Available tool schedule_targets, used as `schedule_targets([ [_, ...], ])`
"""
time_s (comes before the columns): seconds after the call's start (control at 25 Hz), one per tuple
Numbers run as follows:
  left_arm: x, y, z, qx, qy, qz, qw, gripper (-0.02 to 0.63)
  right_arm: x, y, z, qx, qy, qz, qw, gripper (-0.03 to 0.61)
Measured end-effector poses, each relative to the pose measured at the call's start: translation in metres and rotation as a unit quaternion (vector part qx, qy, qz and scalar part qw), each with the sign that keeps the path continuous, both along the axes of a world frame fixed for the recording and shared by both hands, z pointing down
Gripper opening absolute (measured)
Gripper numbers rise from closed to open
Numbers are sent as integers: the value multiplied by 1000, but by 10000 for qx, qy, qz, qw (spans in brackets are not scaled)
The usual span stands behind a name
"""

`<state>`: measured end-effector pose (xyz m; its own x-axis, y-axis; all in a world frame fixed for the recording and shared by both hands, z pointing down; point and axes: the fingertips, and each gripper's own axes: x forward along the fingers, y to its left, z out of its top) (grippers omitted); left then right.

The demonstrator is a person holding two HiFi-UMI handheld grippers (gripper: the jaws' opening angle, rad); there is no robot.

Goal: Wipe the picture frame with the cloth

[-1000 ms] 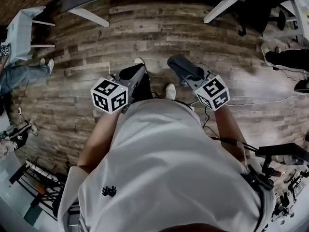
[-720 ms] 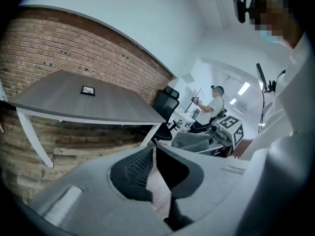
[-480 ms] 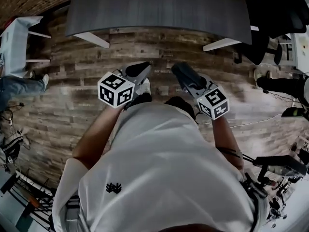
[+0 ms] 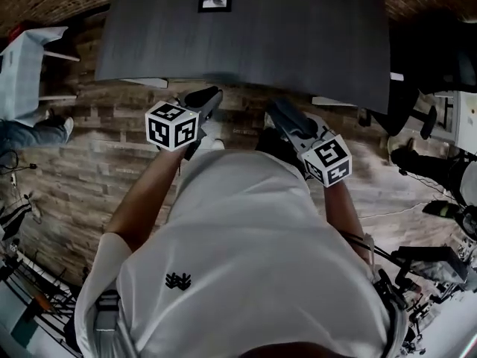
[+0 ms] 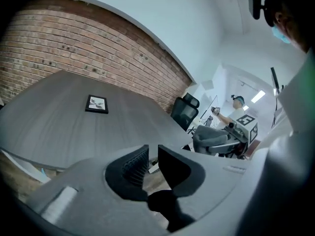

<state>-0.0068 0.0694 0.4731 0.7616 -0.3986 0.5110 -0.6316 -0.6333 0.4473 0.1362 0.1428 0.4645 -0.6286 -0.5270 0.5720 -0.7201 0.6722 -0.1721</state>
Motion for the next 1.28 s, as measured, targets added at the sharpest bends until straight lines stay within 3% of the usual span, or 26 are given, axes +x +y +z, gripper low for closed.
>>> schedule_targets([
  [0.28,62,-99,-12,-34,-262,-842,9961,67,100,-101,-8,-36,-268,-290,9992,91],
  [0.4,64,-130,-5,-152,-482,-1224,9912,72,131,-128,-1,-19,-257,-511,9984,91],
  [0.52,54,-158,4,-245,-736,-1509,9855,72,156,-148,14,-163,-276,-424,9986,91],
  [0.64,31,-189,13,-275,-1039,-1669,9801,72,158,-158,21,-295,-360,-247,9986,91],
  [0.88,-13,-268,42,-298,-1216,-1950,9728,80,136,-170,19,-455,-437,27,9980,91],
  [1.12,-62,-341,85,-482,-1362,-2207,9646,98,114,-189,9,-492,-181,335,9981,91],
  [1.28,-69,-374,109,-608,-1350,-2120,9660,115,102,-202,4,-495,88,493,9975,91],
])
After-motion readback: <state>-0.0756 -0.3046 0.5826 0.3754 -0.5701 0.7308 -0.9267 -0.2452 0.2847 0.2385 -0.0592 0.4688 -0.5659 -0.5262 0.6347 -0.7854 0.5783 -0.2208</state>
